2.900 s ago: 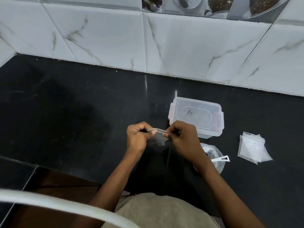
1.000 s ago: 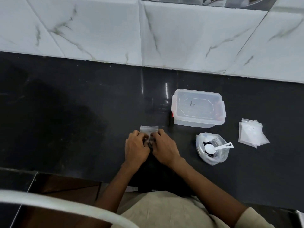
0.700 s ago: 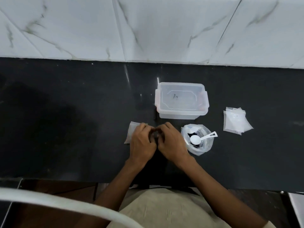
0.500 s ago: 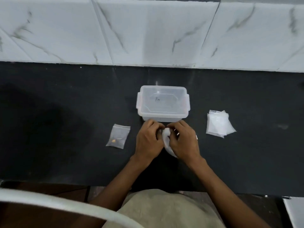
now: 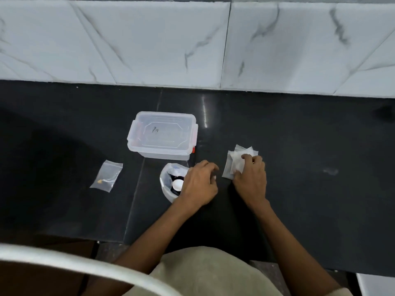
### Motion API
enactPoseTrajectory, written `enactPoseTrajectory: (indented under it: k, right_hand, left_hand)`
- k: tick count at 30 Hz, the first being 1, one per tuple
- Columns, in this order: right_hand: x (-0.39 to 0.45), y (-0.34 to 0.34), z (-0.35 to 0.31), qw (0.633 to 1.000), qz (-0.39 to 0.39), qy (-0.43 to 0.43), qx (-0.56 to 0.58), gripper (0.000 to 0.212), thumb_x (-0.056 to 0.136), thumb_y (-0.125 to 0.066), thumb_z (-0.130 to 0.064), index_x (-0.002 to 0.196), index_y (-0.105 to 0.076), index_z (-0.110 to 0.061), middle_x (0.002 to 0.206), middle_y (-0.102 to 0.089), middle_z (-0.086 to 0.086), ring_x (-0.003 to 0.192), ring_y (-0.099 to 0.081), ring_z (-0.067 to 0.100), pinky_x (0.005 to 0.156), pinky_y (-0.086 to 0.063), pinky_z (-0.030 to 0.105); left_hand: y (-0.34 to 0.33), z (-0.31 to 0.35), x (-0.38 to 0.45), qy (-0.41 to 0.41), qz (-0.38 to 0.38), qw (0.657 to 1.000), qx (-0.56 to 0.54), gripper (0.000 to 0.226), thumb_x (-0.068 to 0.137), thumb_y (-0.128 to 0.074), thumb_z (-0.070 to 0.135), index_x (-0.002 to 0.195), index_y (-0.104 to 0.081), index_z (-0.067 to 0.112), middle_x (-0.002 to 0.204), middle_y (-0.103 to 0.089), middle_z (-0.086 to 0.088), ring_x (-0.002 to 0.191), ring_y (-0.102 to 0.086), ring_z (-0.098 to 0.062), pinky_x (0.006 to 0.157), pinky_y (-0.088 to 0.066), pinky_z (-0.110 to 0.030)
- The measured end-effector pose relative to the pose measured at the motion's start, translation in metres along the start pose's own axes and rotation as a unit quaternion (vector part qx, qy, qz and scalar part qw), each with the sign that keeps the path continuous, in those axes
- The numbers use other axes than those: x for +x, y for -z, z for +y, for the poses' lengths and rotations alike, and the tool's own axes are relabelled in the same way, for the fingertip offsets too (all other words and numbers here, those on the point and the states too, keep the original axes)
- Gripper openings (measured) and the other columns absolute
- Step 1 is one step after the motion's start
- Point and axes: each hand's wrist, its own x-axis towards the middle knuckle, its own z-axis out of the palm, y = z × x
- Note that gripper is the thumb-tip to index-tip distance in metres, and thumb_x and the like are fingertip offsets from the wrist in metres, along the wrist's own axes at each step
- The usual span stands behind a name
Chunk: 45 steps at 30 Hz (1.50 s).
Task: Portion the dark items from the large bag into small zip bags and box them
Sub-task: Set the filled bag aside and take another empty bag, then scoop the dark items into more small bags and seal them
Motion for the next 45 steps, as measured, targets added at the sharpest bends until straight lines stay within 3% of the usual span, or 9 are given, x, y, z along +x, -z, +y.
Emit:
enactPoseTrajectory:
  k: [4,11,17,22,28,31,35,39,45]
  right_hand:
    - [0.003,-0.003,0.007,1.000,0.021,-0.003,-0.010,0.074,0.073,-0.078,-0.024,0.137,-0.044,-0.011,0.133,-0.045,0.017,0.115,-0.048,0.033,0.089,-0.047,0.042]
    - [0.011,-0.001,0.009,1.000,-0.004,-0.014,0.006,0.100,0.070,-0.082,-0.032,0.152,-0.027,-0.017,0.145,-0.040,0.015,0.126,-0.042,0.033,0.100,-0.043,0.045]
    - [0.007,0.003,0.005,1.000,0.010,0.023,0.009,0.074,0.071,-0.079,-0.019,0.139,-0.051,-0.020,0.122,-0.054,0.009,0.110,-0.048,0.028,0.089,-0.042,0.037]
    - [-0.007,0.008,-0.008,0.989,0.048,0.049,0.132,0.050,0.076,-0.078,-0.008,0.124,-0.067,-0.017,0.112,-0.061,-0.001,0.103,-0.053,0.019,0.087,-0.051,0.037]
    - [-0.045,0.030,-0.053,0.917,0.079,0.027,0.391,0.025,0.085,-0.075,-0.001,0.102,-0.075,-0.019,0.099,-0.072,-0.011,0.092,-0.065,0.009,0.078,-0.053,0.020]
    - [-0.061,0.033,-0.071,0.883,0.049,-0.007,0.466,0.020,0.084,-0.076,0.000,0.090,-0.071,-0.018,0.091,-0.072,-0.008,0.088,-0.067,0.011,0.076,-0.055,0.023]
    - [-0.072,0.031,-0.084,0.916,0.069,0.026,0.395,0.030,0.080,-0.080,-0.006,0.100,-0.064,-0.021,0.099,-0.066,-0.010,0.092,-0.063,0.010,0.074,-0.054,0.025]
    - [-0.077,0.039,-0.099,0.941,0.143,0.155,0.264,0.046,0.076,-0.079,-0.007,0.117,-0.065,-0.021,0.116,-0.059,-0.004,0.108,-0.054,0.007,0.087,-0.047,0.020]
    - [-0.080,0.043,-0.114,0.943,0.181,0.227,0.165,0.017,0.078,-0.079,-0.003,0.091,-0.078,-0.013,0.090,-0.065,0.000,0.089,-0.057,0.018,0.075,-0.050,0.038]
  left_hand:
    - [0.003,0.005,-0.002,0.031,0.004,0.999,0.014,0.028,0.086,-0.063,0.006,0.112,-0.070,0.013,0.107,-0.066,-0.001,0.098,-0.065,-0.020,0.087,-0.054,-0.036]
    - [0.006,0.005,-0.002,0.058,0.010,0.998,-0.005,0.028,0.086,-0.064,0.003,0.110,-0.071,0.013,0.105,-0.065,0.002,0.093,-0.065,-0.015,0.088,-0.054,-0.031]
    - [0.011,0.006,-0.002,0.044,-0.002,0.999,-0.027,0.028,0.085,-0.064,-0.001,0.108,-0.071,0.013,0.102,-0.065,0.001,0.089,-0.065,-0.014,0.085,-0.056,-0.033]
    - [0.016,-0.001,-0.002,0.041,0.010,0.995,-0.086,0.031,0.086,-0.063,-0.003,0.112,-0.069,0.012,0.103,-0.066,0.000,0.091,-0.065,-0.011,0.087,-0.057,-0.035]
    - [0.034,-0.001,-0.005,0.091,0.051,0.962,-0.253,0.058,0.091,-0.072,0.014,0.142,-0.045,0.019,0.123,-0.058,0.004,0.108,-0.060,-0.009,0.089,-0.054,-0.022]
    - [0.050,-0.002,-0.006,0.117,0.048,0.931,-0.341,0.035,0.093,-0.072,0.019,0.126,-0.061,0.021,0.111,-0.070,-0.001,0.102,-0.067,-0.012,0.085,-0.057,-0.025]
    - [0.067,-0.006,-0.013,0.110,0.074,0.930,-0.344,0.003,0.089,-0.075,0.009,0.088,-0.075,0.012,0.082,-0.074,-0.013,0.074,-0.068,-0.019,0.077,-0.058,-0.035]
    - [0.079,-0.014,-0.025,0.082,0.072,0.946,-0.304,0.005,0.085,-0.079,0.009,0.083,-0.077,0.013,0.075,-0.075,0.005,0.072,-0.072,-0.007,0.070,-0.057,-0.019]
    - [0.093,-0.024,-0.033,0.047,0.101,0.955,-0.274,0.005,0.078,-0.085,0.009,0.079,-0.080,0.008,0.074,-0.076,0.001,0.070,-0.072,-0.009,0.069,-0.058,-0.021]
